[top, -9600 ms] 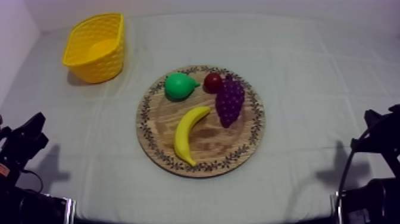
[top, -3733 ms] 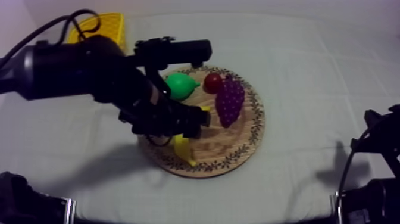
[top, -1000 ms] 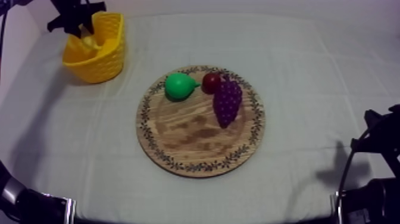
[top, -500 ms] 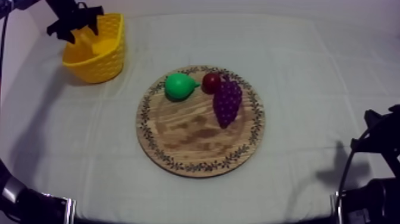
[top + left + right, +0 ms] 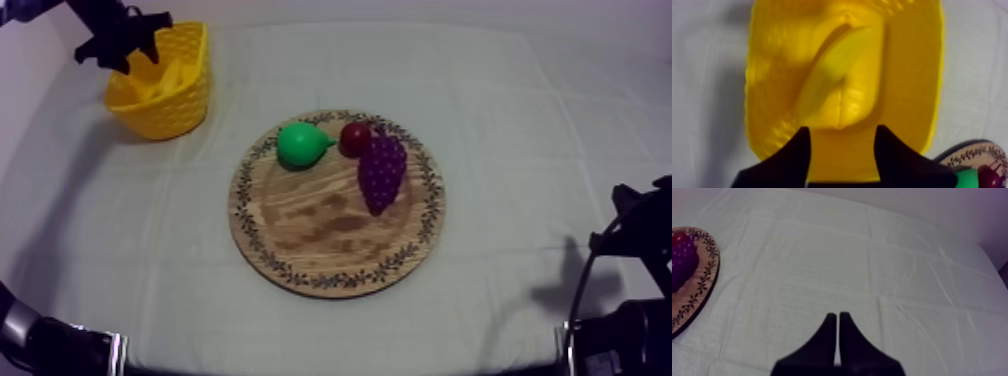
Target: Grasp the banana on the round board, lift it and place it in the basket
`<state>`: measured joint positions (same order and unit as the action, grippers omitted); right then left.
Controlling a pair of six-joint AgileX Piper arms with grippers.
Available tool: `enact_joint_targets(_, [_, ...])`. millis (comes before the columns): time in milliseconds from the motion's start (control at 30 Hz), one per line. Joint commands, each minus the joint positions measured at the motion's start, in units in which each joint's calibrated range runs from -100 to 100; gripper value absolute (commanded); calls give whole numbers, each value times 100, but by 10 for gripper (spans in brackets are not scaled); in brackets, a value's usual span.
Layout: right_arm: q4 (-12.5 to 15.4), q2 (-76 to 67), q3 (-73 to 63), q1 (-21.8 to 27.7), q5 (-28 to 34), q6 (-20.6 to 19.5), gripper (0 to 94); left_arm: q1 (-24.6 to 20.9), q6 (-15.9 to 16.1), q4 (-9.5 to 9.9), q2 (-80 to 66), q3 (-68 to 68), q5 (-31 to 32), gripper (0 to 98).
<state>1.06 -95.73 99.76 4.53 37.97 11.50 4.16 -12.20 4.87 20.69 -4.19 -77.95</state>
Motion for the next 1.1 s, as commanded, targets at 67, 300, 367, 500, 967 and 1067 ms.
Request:
enact_joint_targets(67, [-1, -2, 2, -1, 1, 0, 3, 105, 212, -150, -1071, 1001, 631, 152])
enact_joint_targets(300, [-1, -2, 2, -1, 1, 0, 3, 173, 500, -442, -3114, 2945, 1686, 18])
enact_joint_targets(367, [-1, -2, 2, -1, 1, 0, 3, 141, 605, -553, -3724, 3566, 1983, 12])
enact_joint_targets(500, [-1, -2, 2, -1, 1, 0, 3, 10, 1005, -854, -4946, 4830, 2591, 8])
enact_joint_targets(967, [-1, -2, 2, -1, 1, 0, 3, -433, 1993, -1233, -8897, 8164, 3927, 40])
enact_joint_targets(1067, [-1, -2, 2, -1, 1, 0, 3, -446, 1718, -928, -9668, 8636, 4057, 15])
